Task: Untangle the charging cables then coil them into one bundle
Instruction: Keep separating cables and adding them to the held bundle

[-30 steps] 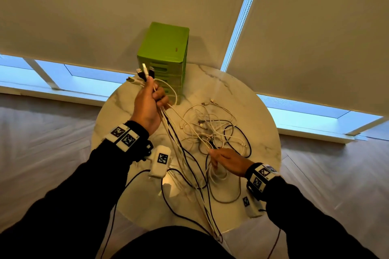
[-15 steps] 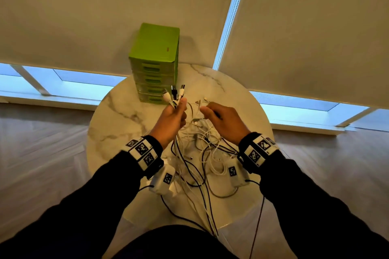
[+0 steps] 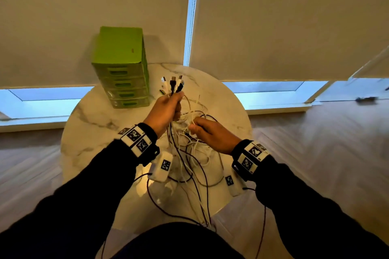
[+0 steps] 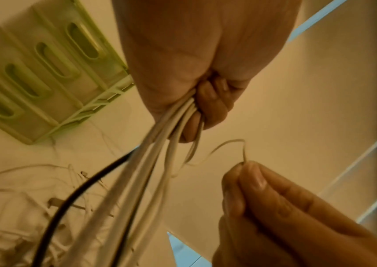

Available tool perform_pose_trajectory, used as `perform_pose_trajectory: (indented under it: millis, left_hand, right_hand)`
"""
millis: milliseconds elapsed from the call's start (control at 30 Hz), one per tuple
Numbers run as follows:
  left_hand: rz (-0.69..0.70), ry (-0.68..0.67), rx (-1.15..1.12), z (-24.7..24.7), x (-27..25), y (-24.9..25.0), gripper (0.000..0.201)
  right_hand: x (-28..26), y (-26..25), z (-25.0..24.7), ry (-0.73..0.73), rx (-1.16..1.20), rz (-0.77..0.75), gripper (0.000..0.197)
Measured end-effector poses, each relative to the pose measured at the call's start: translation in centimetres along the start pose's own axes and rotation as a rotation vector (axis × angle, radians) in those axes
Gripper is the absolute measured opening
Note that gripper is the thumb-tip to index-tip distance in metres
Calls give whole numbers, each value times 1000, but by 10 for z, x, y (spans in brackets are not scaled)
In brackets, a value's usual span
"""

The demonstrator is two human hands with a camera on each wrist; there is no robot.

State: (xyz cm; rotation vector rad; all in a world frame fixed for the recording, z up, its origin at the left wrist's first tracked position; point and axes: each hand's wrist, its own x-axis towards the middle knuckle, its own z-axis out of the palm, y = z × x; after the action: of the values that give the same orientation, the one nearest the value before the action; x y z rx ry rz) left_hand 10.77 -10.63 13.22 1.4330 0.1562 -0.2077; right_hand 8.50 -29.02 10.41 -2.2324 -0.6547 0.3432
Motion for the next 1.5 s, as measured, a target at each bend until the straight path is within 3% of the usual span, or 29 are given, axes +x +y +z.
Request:
perform_pose_trajectory:
  millis: [200, 367, 533, 600, 700, 767, 833, 900, 1033, 1133, 1233, 1333, 1500]
  left_hand:
    - [30, -161, 305, -10, -29, -15, 22]
    - [32, 2, 232, -40, -24, -19, 31]
    - [90, 104, 229, -77, -28, -10, 33]
    - [103, 148, 190, -91, -30, -9, 35]
    - [139, 195, 168, -103, -33, -8, 34]
    - [158, 222, 183, -105, -34, -11, 33]
    - [179, 231, 225, -100, -32, -17, 30]
    - [196, 228, 271, -89, -29, -21, 26]
    - [230, 103, 218, -42, -14, -27, 24]
    - [287, -32, 223, 0, -10, -27, 8]
    - [268, -109, 199, 37, -9, -25, 16]
    - [173, -119, 163, 61, -6, -26, 35]
    - [56, -171, -10, 80, -5, -34, 23]
  right_hand:
    - [8, -9, 22, -36, 21, -39, 22]
    - [18, -6, 38, -149, 86, 19, 32]
    - [27, 37, 67, -335, -107, 104, 23]
    - [30, 48, 75, -418, -197, 167, 29]
    - [28, 52, 77, -269, -61, 221, 32]
    - [27, 50, 70, -123, 21, 154, 26]
    - [25, 44, 53, -94, -29, 106, 17]
    - [20, 33, 37, -165, -78, 75, 22]
    - [-12, 18, 25, -309, -290, 45, 37]
    - [-42, 5, 21, -261, -230, 12, 36]
    - [-74, 3, 8, -201, -133, 180, 41]
    - [-115, 28, -5, -48, -23, 413, 40]
    - [-183, 103, -3, -103, 108, 809, 36]
